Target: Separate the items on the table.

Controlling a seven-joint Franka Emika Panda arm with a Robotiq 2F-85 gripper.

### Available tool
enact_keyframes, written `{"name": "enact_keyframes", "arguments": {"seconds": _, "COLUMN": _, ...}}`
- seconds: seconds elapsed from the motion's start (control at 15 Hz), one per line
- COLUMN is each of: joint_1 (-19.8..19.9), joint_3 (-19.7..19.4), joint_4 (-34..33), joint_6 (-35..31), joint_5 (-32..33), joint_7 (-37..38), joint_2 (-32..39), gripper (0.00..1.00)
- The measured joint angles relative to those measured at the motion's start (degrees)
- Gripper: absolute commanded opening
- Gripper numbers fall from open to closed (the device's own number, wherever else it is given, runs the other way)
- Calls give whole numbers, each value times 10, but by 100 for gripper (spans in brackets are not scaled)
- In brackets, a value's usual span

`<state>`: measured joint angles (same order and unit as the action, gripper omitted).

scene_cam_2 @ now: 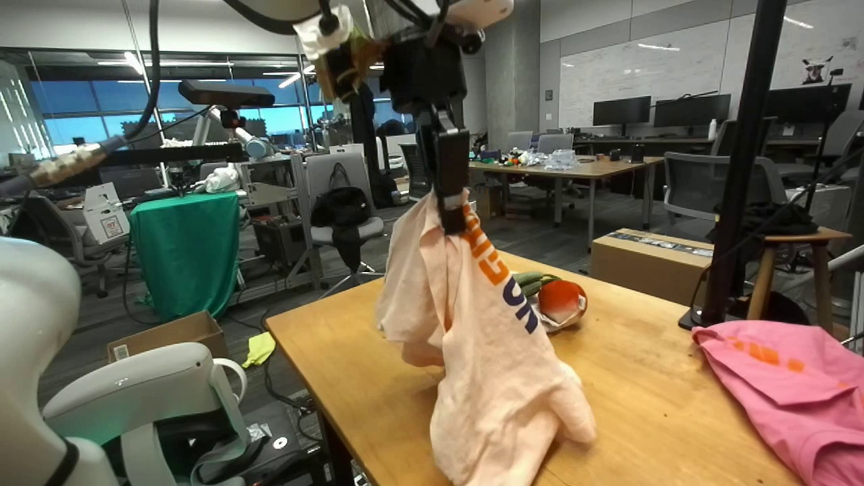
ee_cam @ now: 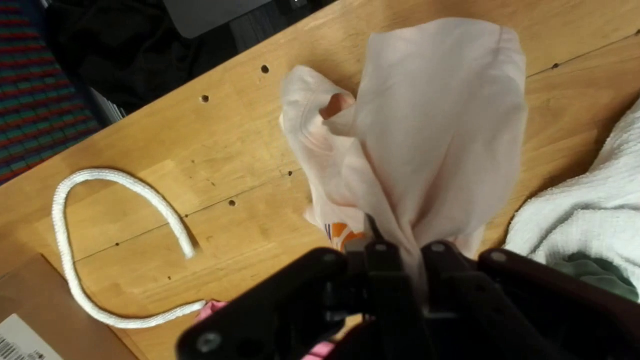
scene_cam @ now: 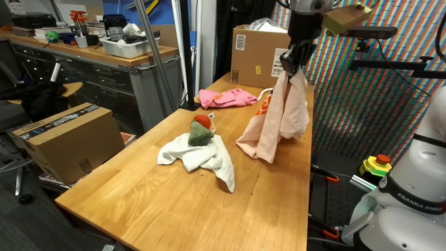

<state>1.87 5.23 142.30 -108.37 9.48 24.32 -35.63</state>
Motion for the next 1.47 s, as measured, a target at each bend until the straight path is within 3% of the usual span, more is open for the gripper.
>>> {"name": "enact_keyframes", "arguments": {"seconds": 0.53, "joint_1": 0, "joint_3": -1, "joint_4": 71, "joint_6": -111, "joint_5": -39, "joint_7": -6, "joint_2": 73, "gripper": 3}}
{"name": "enact_keyframes", "arguments": {"seconds": 1.13, "joint_1": 15, "joint_3": -6, "joint_4": 92, "joint_6": -150, "joint_5": -42, "joint_7": -7, "joint_2": 132, "gripper": 4}}
{"name": "enact_keyframes", "arguments": {"seconds": 1.2, "joint_1": 18, "joint_3": -7, "joint_4": 93, "joint_6": -151, "joint_5": -42, "joint_7": -7, "joint_2": 135, "gripper": 32}}
{"name": "enact_keyframes", "arguments": {"seconds": 1.33, "joint_1": 21, "joint_3": -9, "joint_4": 94, "joint_6": -153, "joint_5": -42, "joint_7": -6, "joint_2": 137, "gripper": 38}}
{"name": "enact_keyframes", "arguments": {"seconds": 1.47, "joint_1": 23, "joint_3": -10, "joint_4": 94, "joint_6": -153, "joint_5": -42, "joint_7": -6, "joint_2": 137, "gripper": 54}}
